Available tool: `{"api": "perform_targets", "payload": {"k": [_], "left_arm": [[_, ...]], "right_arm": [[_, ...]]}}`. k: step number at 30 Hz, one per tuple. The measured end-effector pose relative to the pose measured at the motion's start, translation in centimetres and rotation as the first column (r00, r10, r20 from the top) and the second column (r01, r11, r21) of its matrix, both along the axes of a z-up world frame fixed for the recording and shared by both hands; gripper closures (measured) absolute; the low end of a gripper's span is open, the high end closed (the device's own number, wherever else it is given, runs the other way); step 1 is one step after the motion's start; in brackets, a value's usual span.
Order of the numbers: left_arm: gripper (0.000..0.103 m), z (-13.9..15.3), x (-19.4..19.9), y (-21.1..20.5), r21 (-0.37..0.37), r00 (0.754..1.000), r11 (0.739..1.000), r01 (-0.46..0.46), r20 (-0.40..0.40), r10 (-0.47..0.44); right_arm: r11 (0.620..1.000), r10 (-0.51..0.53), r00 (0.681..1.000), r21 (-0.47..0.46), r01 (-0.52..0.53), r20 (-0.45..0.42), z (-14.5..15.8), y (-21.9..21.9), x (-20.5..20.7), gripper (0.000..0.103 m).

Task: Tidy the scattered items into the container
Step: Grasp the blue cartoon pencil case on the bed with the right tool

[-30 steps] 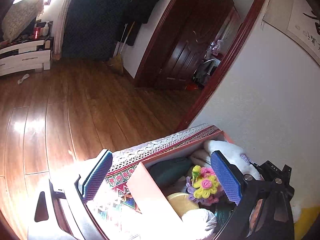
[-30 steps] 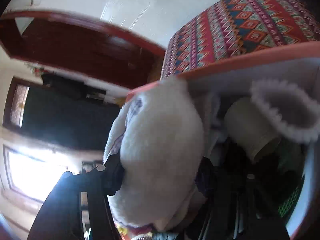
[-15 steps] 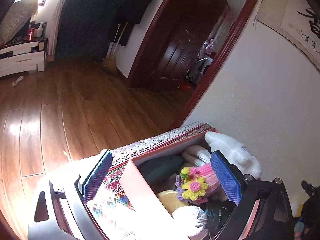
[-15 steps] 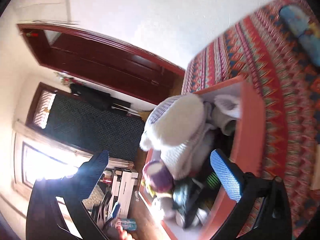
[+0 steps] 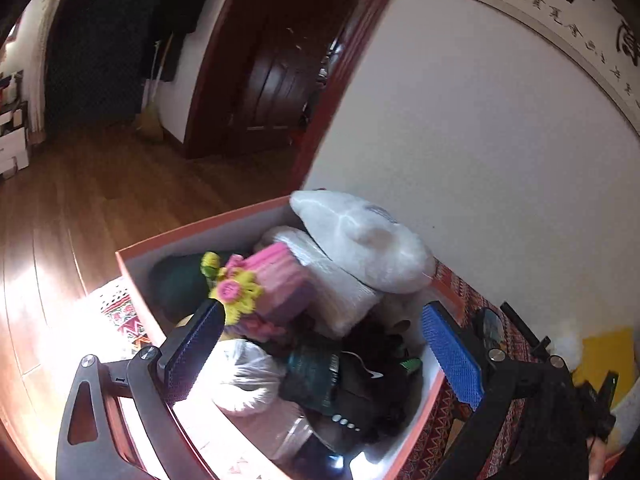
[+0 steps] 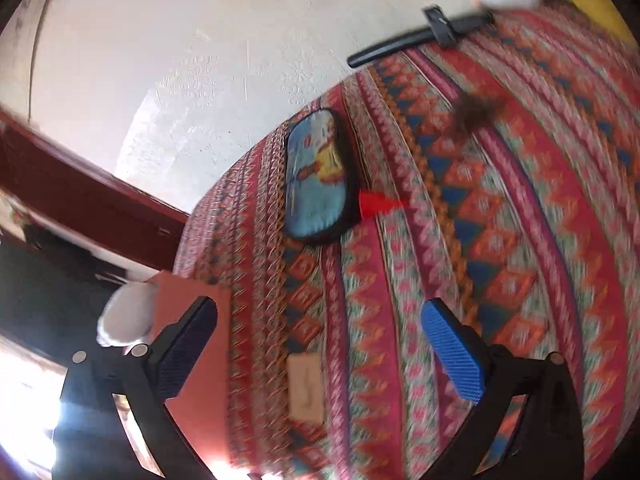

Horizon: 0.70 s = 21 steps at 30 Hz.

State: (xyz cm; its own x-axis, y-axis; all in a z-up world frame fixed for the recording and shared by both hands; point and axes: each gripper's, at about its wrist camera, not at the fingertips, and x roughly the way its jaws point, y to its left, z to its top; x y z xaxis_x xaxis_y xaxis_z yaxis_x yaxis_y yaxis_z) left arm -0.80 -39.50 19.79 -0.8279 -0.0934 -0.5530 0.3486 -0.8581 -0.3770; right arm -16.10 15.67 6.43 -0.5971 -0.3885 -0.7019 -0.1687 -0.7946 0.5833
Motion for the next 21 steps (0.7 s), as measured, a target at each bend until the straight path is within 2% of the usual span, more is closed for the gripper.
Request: {"api": "perform_targets", "payload": {"k": [3,5,8,12,13,15,16,17,20,21], "left_arm": [[0.004,0.2,-1.2,3.3,-0.052,0.998,0.996,0.068,0.003,-0.067],[0.004,0.2,-1.8,5.3,-0.101,0.995,0.99,0.102,0.005,-0.102],[0.004,-0.2,-2.4,7.9,-0.168,0.99,0.976,0.139,0.016,-0.138],[0.004,-1.0,-2.5,9.4,-0.175,0.99,0.975,0.139,0.011,-0.14],[0.004,-1.1,-2.7,9.7,-0.179,0.99,0.974,0.14,0.012,-0.14],[0.004,-1.2,-3.0,10.2,-0.189,0.989,0.971,0.147,0.018,-0.146],[0.004,-1.3,-3.1,10.3,-0.189,0.989,0.97,0.15,0.019,-0.149],[0.004,-1.3,-3.2,10.3,-0.182,0.989,0.972,0.15,0.019,-0.149],[0.004,-0.8,-3.0,9.6,-0.142,0.99,0.98,0.138,0.002,-0.139],[0.004,-0.5,-2.7,9.0,-0.135,0.991,0.982,0.13,-0.009,-0.133]], "right_arm": [[0.988,0.075,0.996,0.135,-0.07,-0.037,0.6,-2.1,-5.9,0.001],[0.96,0.157,0.987,0.24,-0.145,-0.029,0.2,-4.4,-10.7,0.001],[0.916,0.204,0.978,0.341,-0.209,0.051,-2.3,-7.2,-16.9,0.001],[0.881,0.185,0.968,0.408,-0.239,0.167,-6.9,-9.4,-22.6,0.001],[0.86,0.177,0.968,0.449,-0.24,0.179,-7.8,-9.9,-23.6,0.001],[0.786,0.158,0.969,0.57,-0.24,0.19,-9.1,-10.9,-24.5,0.001],[0.754,0.157,0.965,0.605,-0.255,0.211,-9.6,-11.3,-24.8,0.003],[0.745,0.132,0.969,0.624,-0.237,0.21,-9.6,-11.2,-24.7,0.014],[0.787,0.157,0.975,0.577,-0.218,0.155,-7.2,-10.4,-23.3,0.041],[0.804,0.176,0.975,0.552,-0.223,0.137,-6.1,-9.9,-22.6,0.046]]}}
